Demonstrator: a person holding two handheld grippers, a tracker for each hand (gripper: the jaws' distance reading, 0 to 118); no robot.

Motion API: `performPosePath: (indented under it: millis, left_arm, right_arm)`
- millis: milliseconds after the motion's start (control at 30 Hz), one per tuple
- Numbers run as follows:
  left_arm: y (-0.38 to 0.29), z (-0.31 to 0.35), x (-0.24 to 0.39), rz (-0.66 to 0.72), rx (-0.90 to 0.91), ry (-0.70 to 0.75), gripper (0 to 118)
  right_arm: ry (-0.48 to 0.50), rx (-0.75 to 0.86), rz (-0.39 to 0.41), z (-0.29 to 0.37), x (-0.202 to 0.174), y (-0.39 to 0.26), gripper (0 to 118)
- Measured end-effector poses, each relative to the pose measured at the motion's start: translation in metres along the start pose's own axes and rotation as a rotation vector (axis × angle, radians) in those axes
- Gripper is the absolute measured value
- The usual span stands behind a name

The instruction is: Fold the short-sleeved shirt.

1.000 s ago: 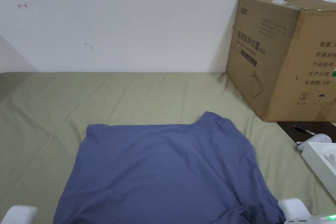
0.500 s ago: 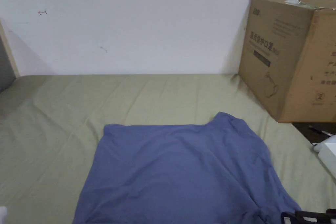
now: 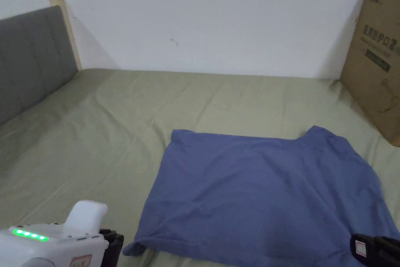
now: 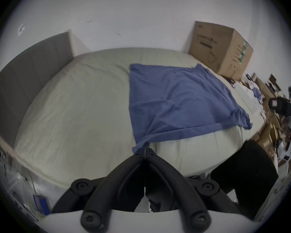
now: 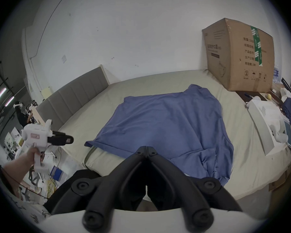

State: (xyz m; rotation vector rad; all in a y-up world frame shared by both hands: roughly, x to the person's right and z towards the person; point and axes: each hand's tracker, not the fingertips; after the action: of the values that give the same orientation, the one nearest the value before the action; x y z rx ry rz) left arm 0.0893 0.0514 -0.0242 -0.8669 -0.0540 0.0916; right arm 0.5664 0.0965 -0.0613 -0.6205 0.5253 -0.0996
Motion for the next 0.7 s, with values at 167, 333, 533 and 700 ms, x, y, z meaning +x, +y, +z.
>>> performPosePath:
  millis: [167, 333, 533, 700]
  left_arm:
    - [0.006, -0.047, -0.023, 0.102, -0.109, -0.067, 116]
    - [-0.010, -0.079, -0.039, 0.113, -0.118, -0.071, 112]
    - [-0.005, -0.098, -0.014, -0.025, -0.108, -0.006, 56]
    - [-0.008, -0.081, 0.010, -0.068, -0.030, -0.041, 4]
  right_arm:
    - [0.012, -0.036, 0.007, -0.009, -0.007, -0.005, 0]
    - [0.006, -0.071, 0.013, -0.021, -0.003, -0.008, 0]
    - [0.045, -0.077, -0.071, -0.035, 0.003, -0.010, 0]
    - [0.020, -0.079, -0.068, -0.043, 0.011, -0.016, 0]
